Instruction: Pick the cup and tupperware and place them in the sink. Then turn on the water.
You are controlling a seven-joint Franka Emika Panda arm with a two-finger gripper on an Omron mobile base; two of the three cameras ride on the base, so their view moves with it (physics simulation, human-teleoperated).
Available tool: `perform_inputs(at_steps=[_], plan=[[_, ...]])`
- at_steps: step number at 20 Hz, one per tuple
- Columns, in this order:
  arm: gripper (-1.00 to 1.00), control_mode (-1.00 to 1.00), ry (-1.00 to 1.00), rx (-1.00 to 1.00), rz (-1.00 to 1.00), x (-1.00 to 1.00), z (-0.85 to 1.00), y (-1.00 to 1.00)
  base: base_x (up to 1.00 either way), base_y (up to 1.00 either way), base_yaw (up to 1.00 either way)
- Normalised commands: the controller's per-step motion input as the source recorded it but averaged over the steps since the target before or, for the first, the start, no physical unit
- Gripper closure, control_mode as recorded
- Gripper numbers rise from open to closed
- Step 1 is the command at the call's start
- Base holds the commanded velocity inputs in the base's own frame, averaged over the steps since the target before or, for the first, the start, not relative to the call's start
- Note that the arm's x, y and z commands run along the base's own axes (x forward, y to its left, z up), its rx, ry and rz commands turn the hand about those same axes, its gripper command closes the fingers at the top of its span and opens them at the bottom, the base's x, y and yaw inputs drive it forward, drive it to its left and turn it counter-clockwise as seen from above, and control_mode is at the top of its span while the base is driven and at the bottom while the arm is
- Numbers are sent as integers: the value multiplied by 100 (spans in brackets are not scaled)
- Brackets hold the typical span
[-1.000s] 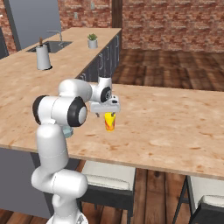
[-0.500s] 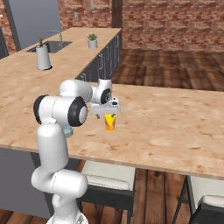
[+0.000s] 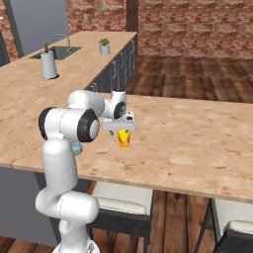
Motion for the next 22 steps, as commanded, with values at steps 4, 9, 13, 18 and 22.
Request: perform_inputs(at_steps=[4,9,13,18,22], plan=[[100,-100,0,0,0,0,0,0,0,0,0],[100,-100,0,0,0,0,0,0,0,0,0],[100,-100,0,0,0,0,0,0,0,0,0],[100,-100,0,0,1,0,4,0,0,0,0],[100,-100,0,0,2,0,22,0,0,0,0]])
